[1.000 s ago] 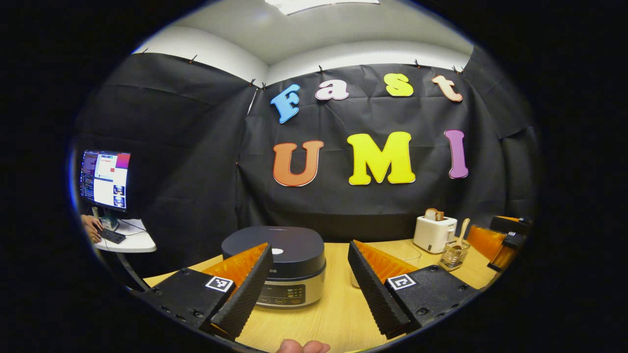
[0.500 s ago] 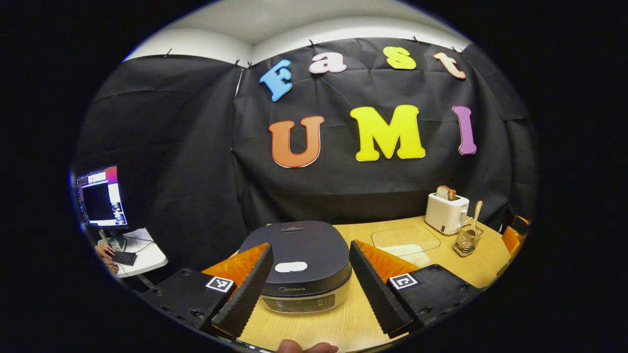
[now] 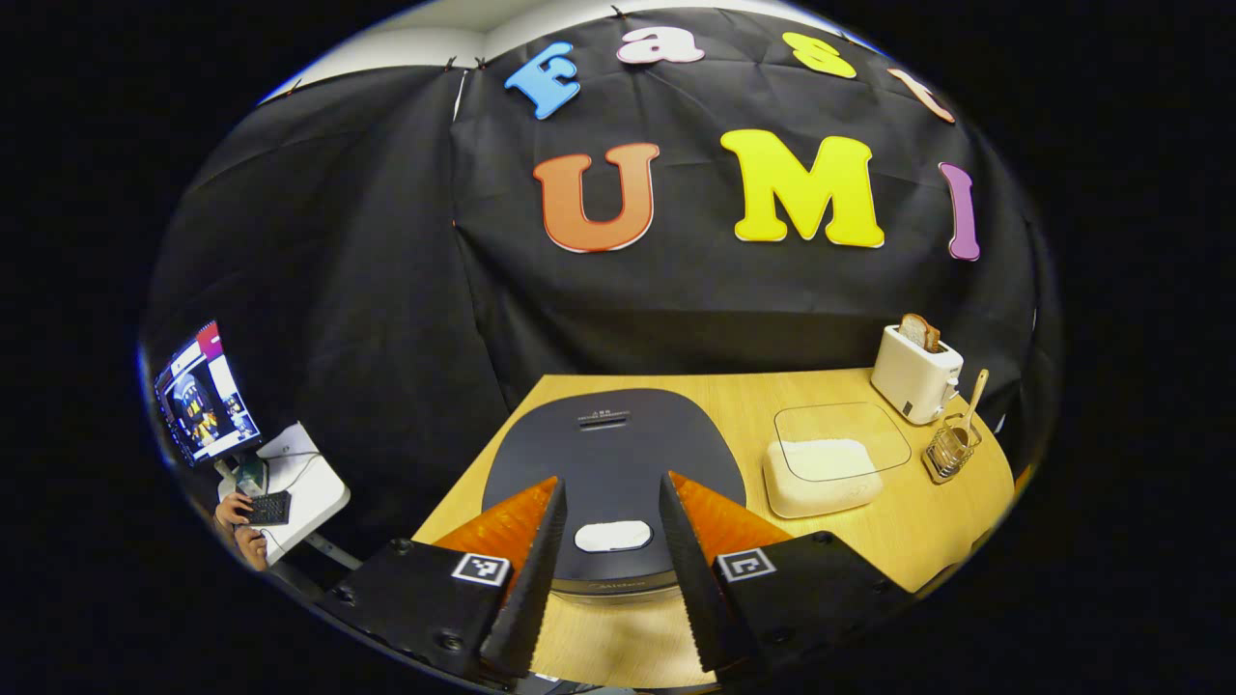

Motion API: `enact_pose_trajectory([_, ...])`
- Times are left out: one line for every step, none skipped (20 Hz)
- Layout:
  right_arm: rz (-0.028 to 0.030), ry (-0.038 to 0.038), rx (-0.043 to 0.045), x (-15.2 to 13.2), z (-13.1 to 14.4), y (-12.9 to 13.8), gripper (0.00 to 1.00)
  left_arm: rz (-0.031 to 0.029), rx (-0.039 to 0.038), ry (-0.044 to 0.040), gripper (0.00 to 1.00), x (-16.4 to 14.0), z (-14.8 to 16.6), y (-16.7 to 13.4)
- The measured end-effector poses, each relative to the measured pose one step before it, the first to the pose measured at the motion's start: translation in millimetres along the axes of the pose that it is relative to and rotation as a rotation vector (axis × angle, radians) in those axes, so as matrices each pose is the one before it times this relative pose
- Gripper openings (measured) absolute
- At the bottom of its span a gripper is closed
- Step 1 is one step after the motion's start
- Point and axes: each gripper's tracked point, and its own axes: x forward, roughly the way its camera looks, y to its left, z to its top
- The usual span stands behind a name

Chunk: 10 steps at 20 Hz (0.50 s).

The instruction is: Close the left gripper, press the button to open the rice cooker; take a wooden spoon from the chopstick holder with the right hand, scoop a spoonful of rice and pour it into the rice cooker, then put the wooden spoon back into the chopstick holder.

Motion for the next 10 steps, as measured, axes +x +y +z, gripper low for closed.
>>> enact_pose_trajectory([0.00231,-0.00225,0.00269,-0.45,-1.04,-0.88,0.92,-0.01287,-0.01404,0.0357,0.57,3.51,-5.11,-0.8])
enact_pose_trajectory([0.0007,0.00052,0.00483,-0.41,-0.07,-0.87,0.92,0.004,-0.01248,0.02702,0.46,3.02,-3.52,2.51])
enact_pose_trajectory([-0.00327,0.0015,0.00241,0.02,-1.27,-2.14,0.92,0.00228,-0.00959,0.02274,0.44,4.48,-2.71,4.3])
enact_pose_trajectory([-0.00956,0.00209,-0.00124,0.1,-1.79,-4.06,0.96,0.00325,-0.00892,0.02313,0.37,2.36,-2.93,1.57])
enact_pose_trajectory([-0.01066,0.00142,-0.00268,0.55,-1.06,-4.27,0.96,0.00058,-0.0075,0.02088,0.35,4.77,-5.58,2.51])
enact_pose_trajectory([-0.00755,0.00166,0.00133,0.24,-0.79,-2.8,0.96,0.00294,-0.0056,0.01354,0.3,1.72,-2.1,0.82])
enact_pose_trajectory([-0.00383,0.0034,0.00505,1.35,-2.42,-0.79,0.92,0.0061,-0.00505,0.01482,0.28,2.76,-2.17,0.11])
enact_pose_trajectory([0.0003,0.00567,0.00646,0.9,-2.35,0.14,0.96,0.00941,-0.0008,0.01004,0.19,1.19,-2.36,2.26])
enact_pose_trajectory([0.00169,0.0063,0.0038,0.88,-2.15,0.23,0.96,0.00876,0.00022,0.01016,0.15,3.33,-1.19,0.7])
enact_pose_trajectory([0.00167,0.00351,0.00122,1.19,-1.27,-0.56,0.96,0.00157,-0.00268,0.01128,0.1,1.32,-1.85,-0.88])
